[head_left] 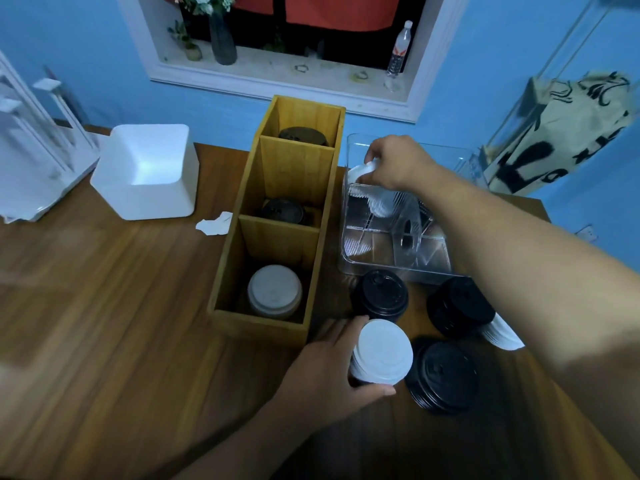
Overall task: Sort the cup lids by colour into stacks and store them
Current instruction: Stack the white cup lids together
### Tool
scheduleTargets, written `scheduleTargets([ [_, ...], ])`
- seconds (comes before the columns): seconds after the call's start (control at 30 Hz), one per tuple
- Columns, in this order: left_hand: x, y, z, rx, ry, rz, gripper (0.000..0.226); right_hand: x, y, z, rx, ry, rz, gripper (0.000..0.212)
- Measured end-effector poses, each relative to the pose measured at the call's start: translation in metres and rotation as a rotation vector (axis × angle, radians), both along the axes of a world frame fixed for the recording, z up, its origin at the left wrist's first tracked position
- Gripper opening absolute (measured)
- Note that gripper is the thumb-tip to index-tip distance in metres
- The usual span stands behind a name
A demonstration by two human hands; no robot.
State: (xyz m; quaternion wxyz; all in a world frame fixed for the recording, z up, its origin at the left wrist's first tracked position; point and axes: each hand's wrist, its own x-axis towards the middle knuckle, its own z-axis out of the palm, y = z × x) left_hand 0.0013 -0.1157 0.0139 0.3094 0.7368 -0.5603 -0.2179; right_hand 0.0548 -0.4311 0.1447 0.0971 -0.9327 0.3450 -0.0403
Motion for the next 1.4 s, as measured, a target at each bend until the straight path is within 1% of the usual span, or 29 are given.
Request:
scheduleTargets([
  [0.07, 0.0, 0.0, -0.001, -0.005, -0.003, -0.001, 0.096, -0.016, 0.007, 0.007, 0.018, -0.133, -0.013, 0.039],
  [0.17, 0.0, 0.001, -0.001, 0.001, -0.002, -0.004, 0.097, -0.053, 0.023, 0.013, 0.082, -0.361, -0.017, 0.037],
  [0.23, 0.001, 0.0, -0.002, -0.006, -0.006, -0.002, 0.098, -0.09, 0.045, 0.012, 0.123, -0.497, 0.004, 0.037],
  [0.33, 0.001, -0.001, -0.003, -0.012, -0.012, -0.008, 0.097, -0.155, 0.088, -0.003, 0.129, -0.659, 0.028, 0.039],
  [0.43, 0.001, 0.0, -0.006, -0.039, -0.002, 0.006, 0.094, -0.22, 0.129, -0.028, 0.147, -0.708, -0.038, 0.042],
  [0.57, 0.0, -0.001, -0.01, -0.056, -0.004, 0.01, 0.094, -0.297, 0.174, -0.066, 0.158, -0.75, -0.244, 0.043],
  [0.67, 0.001, -0.001, -0.011, -0.064, 0.0, 0.01, 0.091, -0.337, 0.203, -0.095, 0.129, -0.78, -0.402, 0.043],
  [0.73, 0.001, -0.002, -0.011, -0.059, 0.003, 0.006, 0.089, -0.354, 0.219, -0.11, 0.118, -0.752, -0.533, 0.043],
  [0.8, 0.001, -0.004, -0.012, -0.065, -0.002, 0.008, 0.088, -0.362, 0.228, -0.122, 0.09, -0.673, -0.623, 0.046],
  [0.93, 0.0, -0.004, -0.013, -0.074, 0.001, 0.015, 0.088, -0.357, 0.241, -0.134, 0.033, -0.344, -0.668, 0.072],
  [0.97, 0.0, -0.003, -0.013, -0.078, 0.002, 0.013, 0.088, -0.356, 0.243, -0.132, 0.028, -0.291, -0.667, 0.078],
  [1.03, 0.0, -0.003, -0.013, -0.086, -0.003, 0.01, 0.086, -0.359, 0.241, -0.123, 0.072, -0.311, -0.583, 0.081],
  [1.1, 0.0, -0.004, -0.013, -0.087, -0.01, 0.01, 0.086, -0.368, 0.23, -0.111, 0.192, -0.354, -0.398, 0.078],
  [1.17, -0.001, -0.003, -0.014, -0.085, -0.015, 0.011, 0.087, -0.372, 0.217, -0.102, 0.334, -0.276, -0.222, 0.085],
  [1.2, -0.001, -0.003, -0.014, -0.083, -0.017, 0.011, 0.088, -0.372, 0.211, -0.101, 0.382, -0.218, -0.167, 0.087],
  [1.23, -0.001, -0.003, -0.014, -0.084, -0.021, 0.009, 0.089, -0.372, 0.207, -0.101, 0.386, -0.165, -0.138, 0.088],
  [1.27, -0.001, -0.002, -0.014, -0.087, -0.024, 0.006, 0.088, -0.37, 0.204, -0.101, 0.346, -0.111, -0.139, 0.087],
  [1.33, -0.002, -0.002, -0.013, -0.092, -0.019, 0.005, 0.086, -0.363, 0.203, -0.099, 0.196, 0.019, -0.212, 0.082],
  [1.4, -0.002, -0.002, -0.014, -0.098, -0.015, 0.01, 0.086, -0.359, 0.208, -0.1, 0.066, 0.101, -0.302, 0.088],
])
